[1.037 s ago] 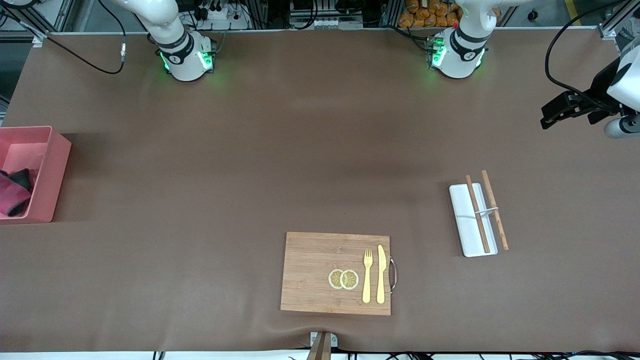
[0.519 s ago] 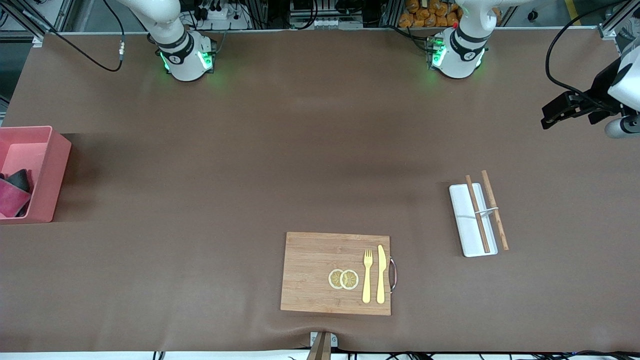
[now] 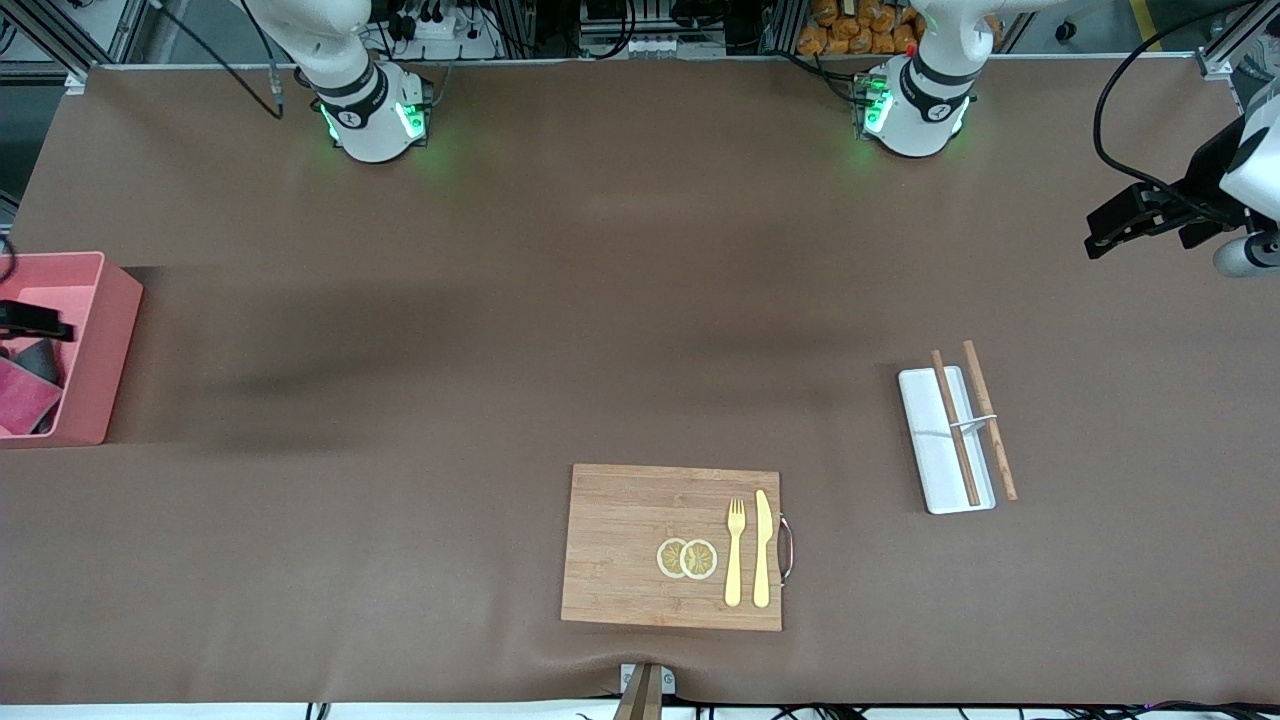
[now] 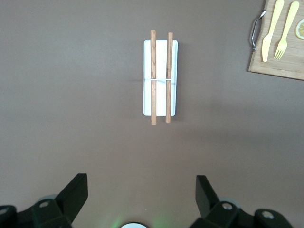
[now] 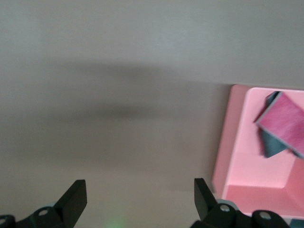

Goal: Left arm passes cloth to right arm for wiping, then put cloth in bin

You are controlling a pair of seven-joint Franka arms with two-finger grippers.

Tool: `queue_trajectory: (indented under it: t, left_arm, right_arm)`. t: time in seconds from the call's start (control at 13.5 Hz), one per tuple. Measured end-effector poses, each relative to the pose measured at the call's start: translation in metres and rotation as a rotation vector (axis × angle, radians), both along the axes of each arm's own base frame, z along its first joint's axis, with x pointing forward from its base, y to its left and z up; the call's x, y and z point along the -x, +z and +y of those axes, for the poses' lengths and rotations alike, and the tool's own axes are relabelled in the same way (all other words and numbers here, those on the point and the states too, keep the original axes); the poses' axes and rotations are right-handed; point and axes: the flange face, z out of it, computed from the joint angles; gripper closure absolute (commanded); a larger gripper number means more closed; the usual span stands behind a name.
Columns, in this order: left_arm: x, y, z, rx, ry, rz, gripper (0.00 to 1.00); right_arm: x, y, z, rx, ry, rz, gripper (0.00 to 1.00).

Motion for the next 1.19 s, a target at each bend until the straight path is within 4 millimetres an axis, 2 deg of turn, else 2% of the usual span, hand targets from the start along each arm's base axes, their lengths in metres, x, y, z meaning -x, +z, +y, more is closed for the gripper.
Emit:
queue_trajectory:
  t: [0.22,0.3,0.37,0.59,0.96,1.19]
  left_arm:
    - [0.0,0.0,0.001,0.0,0.002,0.002,0.0]
    - [0.0,0.0,0.001,0.0,0.002,0.003,0.0]
    - [0.0,0.0,0.001,0.0,0.002,0.003,0.0]
    - [0.0,0.0,0.001,0.0,0.002,0.004,0.0]
    - [0.0,0.001,0.002,0.001,-0.022,0.002,0.0]
    - [0.0,0.003,0.002,0.001,-0.027,-0.002,0.0]
  right_arm:
    - [-0.001,0.029,0.097,0.009,-0.1,-0.012,0.0]
    - [0.003,0.041,0.12,-0.015,-0.122,-0.024,0.0]
    - [0.008,0.053,0.135,-0.041,-0.136,-0.039,0.0]
    - [0.021,0.085,0.158,-0.058,-0.184,-0.084,0.0]
    - [0.038,0.11,0.175,-0.049,-0.21,-0.119,0.0]
    - [0.046,0.118,0.192,-0.046,-0.205,-0.129,0.0]
